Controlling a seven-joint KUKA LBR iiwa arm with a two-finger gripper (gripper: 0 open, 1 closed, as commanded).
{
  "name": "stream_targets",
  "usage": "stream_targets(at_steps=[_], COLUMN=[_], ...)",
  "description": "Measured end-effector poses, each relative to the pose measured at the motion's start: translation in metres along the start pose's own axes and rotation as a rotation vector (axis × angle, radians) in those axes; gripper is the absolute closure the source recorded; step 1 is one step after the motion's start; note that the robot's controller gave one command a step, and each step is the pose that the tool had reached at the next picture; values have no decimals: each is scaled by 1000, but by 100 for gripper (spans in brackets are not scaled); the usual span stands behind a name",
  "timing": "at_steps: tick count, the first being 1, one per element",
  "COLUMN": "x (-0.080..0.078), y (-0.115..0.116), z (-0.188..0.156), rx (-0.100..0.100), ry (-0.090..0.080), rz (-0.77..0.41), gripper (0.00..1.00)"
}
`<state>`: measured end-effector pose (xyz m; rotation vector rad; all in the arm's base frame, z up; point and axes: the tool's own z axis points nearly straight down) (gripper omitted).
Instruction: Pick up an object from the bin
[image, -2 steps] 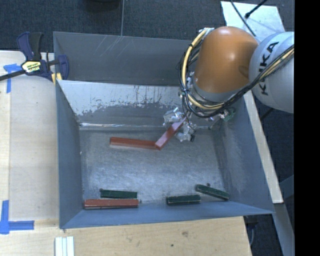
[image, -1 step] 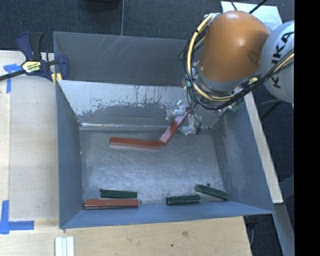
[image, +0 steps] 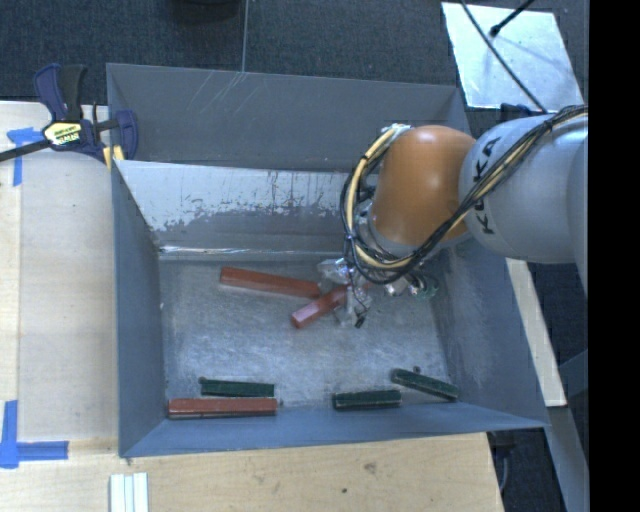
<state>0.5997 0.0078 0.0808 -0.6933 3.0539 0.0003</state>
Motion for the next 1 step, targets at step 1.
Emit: stream_targets(at_steps=[1], x=[18], y=[4], z=[-132], rx=[3], ry=[-1], rz=[-41], gripper=[100])
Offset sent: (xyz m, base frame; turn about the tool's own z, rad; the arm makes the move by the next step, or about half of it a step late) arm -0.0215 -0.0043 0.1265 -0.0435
